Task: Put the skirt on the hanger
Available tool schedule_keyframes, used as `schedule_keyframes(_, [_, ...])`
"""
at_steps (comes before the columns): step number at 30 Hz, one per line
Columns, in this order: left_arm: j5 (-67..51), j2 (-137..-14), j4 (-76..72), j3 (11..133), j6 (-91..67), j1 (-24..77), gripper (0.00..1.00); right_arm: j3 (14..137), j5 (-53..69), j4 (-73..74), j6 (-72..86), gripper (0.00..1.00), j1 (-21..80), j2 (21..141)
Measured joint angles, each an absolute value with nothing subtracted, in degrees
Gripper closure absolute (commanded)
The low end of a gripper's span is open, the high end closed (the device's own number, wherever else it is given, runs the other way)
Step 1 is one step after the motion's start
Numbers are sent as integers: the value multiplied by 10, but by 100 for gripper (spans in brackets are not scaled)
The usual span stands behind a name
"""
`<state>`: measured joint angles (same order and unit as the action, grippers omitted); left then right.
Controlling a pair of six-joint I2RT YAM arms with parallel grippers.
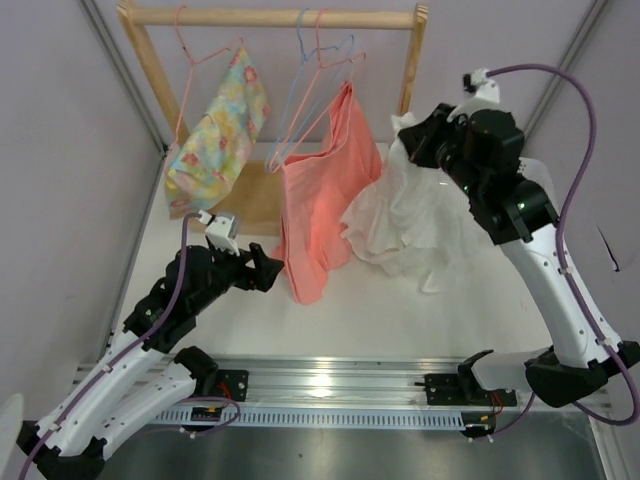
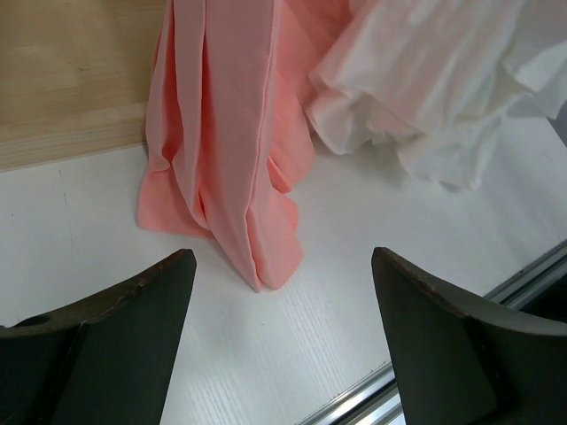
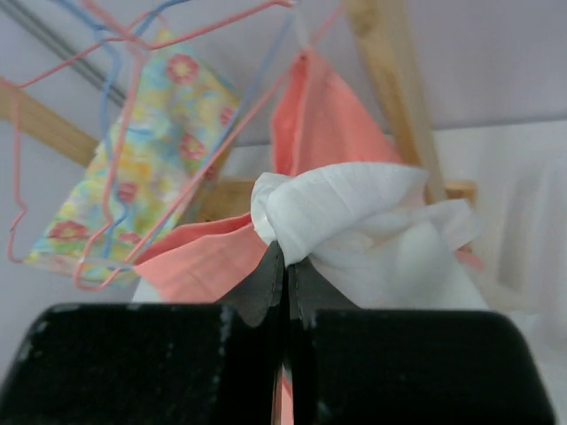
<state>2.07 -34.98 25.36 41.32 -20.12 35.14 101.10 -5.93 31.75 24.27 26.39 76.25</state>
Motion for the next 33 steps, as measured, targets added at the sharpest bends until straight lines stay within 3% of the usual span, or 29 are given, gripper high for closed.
schedule_keyframes(4, [16, -348, 253, 413, -210, 351, 13, 907, -69, 286, 246, 100, 375, 726])
schedule_keyframes(6, [13, -347, 253, 413, -212, 351, 13, 796, -77, 254, 267, 98, 443, 709])
schedule_keyframes(8, [8, -347, 253, 413, -217, 351, 13, 674, -100, 233, 300, 78, 515, 710])
schedule_keyframes(9, [7, -347, 252, 413, -220, 351, 13, 632, -108, 236, 312, 53, 536, 714])
schedule_keyframes(12, [-9, -348, 244, 410, -228, 351, 13, 501, -123, 247, 372, 37, 602, 716])
schedule_keyframes(15, [-37, -355, 211, 387, -246, 351, 15, 450, -138, 257, 407, 29, 596, 695])
schedule_keyframes(20, [-75, -406, 167, 347, -280, 363, 16, 465, -156, 256, 418, 29, 539, 617])
schedule_keyframes(25, [-61, -459, 143, 329, -301, 435, 17, 483, -163, 260, 415, 49, 474, 592])
schedule_keyframes(33, [14, -601, 86, 350, -327, 531, 35, 482, -151, 277, 359, 53, 280, 636])
